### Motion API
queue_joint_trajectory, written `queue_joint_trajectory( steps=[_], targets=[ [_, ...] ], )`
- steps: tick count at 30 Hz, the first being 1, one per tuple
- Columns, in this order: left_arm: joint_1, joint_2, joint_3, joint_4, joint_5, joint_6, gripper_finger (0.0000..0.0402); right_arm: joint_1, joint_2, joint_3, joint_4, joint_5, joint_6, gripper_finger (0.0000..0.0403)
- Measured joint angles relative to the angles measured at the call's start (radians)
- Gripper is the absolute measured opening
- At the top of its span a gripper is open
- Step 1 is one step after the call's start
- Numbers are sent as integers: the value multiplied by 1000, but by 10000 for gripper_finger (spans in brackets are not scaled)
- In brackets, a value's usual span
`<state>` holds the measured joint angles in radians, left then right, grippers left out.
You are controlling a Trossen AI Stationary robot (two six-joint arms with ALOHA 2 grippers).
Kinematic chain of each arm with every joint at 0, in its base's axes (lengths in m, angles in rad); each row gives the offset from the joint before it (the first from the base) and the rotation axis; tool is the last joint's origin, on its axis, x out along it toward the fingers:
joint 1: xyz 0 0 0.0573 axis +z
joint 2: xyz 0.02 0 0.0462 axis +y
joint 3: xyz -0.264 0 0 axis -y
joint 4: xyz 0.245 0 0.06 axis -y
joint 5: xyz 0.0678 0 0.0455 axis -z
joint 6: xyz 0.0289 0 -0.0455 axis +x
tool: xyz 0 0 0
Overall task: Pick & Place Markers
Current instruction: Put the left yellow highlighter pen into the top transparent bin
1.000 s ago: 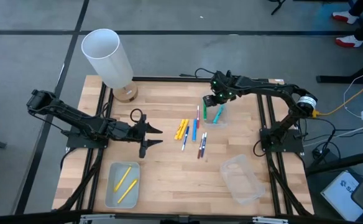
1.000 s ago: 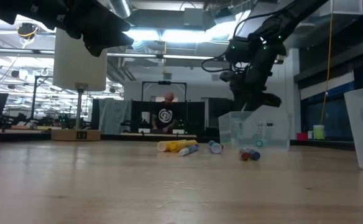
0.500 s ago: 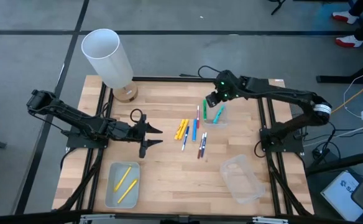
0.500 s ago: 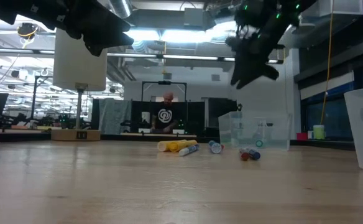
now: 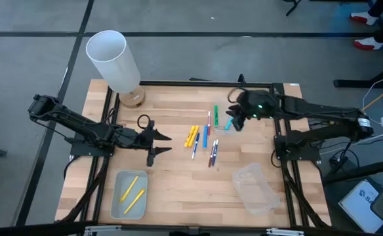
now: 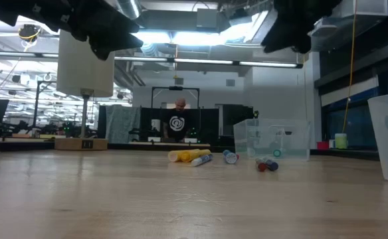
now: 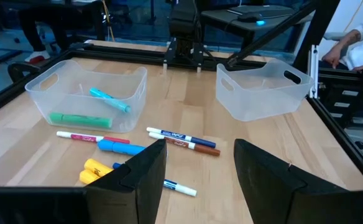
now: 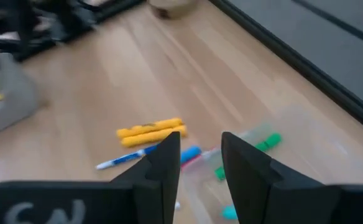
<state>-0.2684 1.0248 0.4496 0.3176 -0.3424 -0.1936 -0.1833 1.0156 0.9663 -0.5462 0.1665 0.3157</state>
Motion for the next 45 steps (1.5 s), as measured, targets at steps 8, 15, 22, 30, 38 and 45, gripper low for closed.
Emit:
queue_joint_trajectory(
  steps=[8,15,22,30,38,45],
  targets=[
    [1,3,35,9,48,-56,185,100,-179,-237,324,-1,-86,118],
    [3,83,215,-190,6,-63,185,168,-269,-407,563,-22,-201,118],
    [56,240,417,-467,-27,-176,185,239,-346,-545,814,-49,-295,118],
    [155,384,506,-542,41,-248,185,301,-411,-631,948,-143,-384,118],
    [228,522,562,-537,49,-291,184,354,-437,-631,921,-270,-458,118],
    [283,657,645,-607,47,-284,184,372,-439,-631,923,-292,-473,118]
  ],
)
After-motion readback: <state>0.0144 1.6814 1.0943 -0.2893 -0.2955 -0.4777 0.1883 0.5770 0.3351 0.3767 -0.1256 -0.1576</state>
